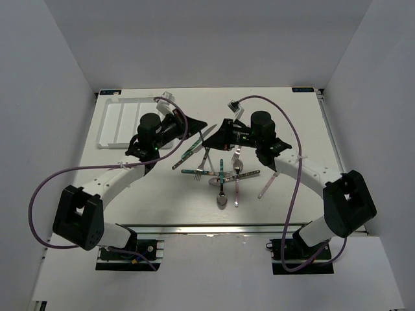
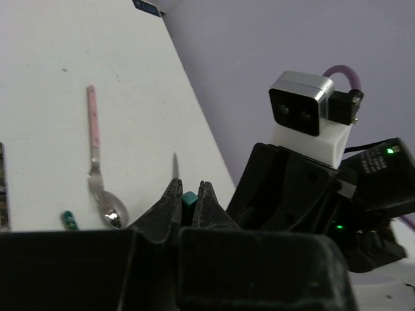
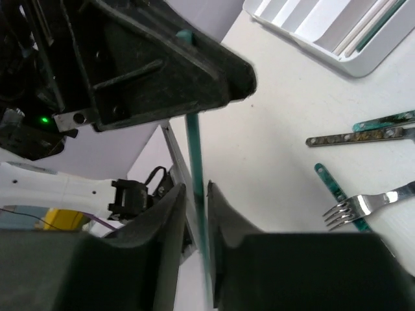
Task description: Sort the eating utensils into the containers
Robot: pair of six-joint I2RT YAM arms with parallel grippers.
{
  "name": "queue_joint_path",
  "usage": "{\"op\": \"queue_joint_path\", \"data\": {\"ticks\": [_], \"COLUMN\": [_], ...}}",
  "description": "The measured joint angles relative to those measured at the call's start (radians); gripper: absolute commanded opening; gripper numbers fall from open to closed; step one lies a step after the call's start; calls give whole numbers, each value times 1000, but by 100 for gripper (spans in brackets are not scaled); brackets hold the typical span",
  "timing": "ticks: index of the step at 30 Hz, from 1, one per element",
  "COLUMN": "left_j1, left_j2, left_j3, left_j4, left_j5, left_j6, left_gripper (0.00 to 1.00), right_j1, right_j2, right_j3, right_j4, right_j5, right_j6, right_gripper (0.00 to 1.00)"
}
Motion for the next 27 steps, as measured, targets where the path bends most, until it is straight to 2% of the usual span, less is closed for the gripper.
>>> {"op": "queue_joint_path", "data": {"ticks": [1,2,3,5,9,12,17,22,27], "left_j1": [0,0,0,-1,19,88,176,214,211], "left_j2": [4,11,22,63,266,491,811,949,965], "left_j3": [12,34,67,187,570,869,1178,1218,1217], "left_j4": [-13,-37,-84,-257,-600,-743,-900,-940,-932], "left_j5": [1,-7,-19,-120,-436,-583,-726,-740,-735], "left_j6": [8,38,72,190,428,576,754,814,835], "left_gripper": [0,0,0,0,0,0,0,0,1], "right_j1": [0,-2,-5,-14,-76,-129,-154,-155,-157], "right_j2": [0,0,0,-9,-105,-182,-289,-371,-372], "right_j3": [1,1,0,-4,-114,-197,-249,-264,-264], "right_j4": [2,3,-3,-26,-97,-163,-267,-322,-343], "right_j5": [6,15,27,73,216,283,354,387,390], "right_j6": [4,6,10,-2,-12,-30,-89,-143,-171], "right_gripper": [52,85,89,89,89,89,89,89,89]}}
